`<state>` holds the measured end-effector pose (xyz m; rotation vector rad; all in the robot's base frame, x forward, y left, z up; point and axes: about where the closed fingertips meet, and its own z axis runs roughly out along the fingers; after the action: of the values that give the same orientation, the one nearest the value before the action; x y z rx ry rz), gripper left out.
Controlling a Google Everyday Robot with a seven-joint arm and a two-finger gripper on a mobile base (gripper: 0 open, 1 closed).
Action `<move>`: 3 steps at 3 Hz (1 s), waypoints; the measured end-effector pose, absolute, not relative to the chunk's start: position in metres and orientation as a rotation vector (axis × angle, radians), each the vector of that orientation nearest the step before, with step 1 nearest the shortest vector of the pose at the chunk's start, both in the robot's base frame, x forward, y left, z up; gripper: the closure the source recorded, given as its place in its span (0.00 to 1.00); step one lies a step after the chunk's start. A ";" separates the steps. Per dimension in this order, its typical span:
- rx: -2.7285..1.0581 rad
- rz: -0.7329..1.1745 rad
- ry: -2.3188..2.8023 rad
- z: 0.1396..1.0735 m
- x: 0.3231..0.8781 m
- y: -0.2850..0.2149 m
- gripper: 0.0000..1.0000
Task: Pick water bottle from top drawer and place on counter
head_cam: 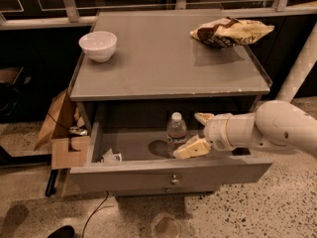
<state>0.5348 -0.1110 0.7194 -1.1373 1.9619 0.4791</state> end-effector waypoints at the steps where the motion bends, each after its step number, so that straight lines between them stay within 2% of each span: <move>1: -1.127 0.515 1.914 0.707 0.544 -0.097 0.14; 3: -1.126 0.533 1.847 0.701 0.555 -0.079 0.14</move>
Offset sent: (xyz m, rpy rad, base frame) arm 0.0206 0.0306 -0.0222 0.0952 -0.0553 0.0381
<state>0.5554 -0.0793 0.7008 -1.1264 1.8469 0.5332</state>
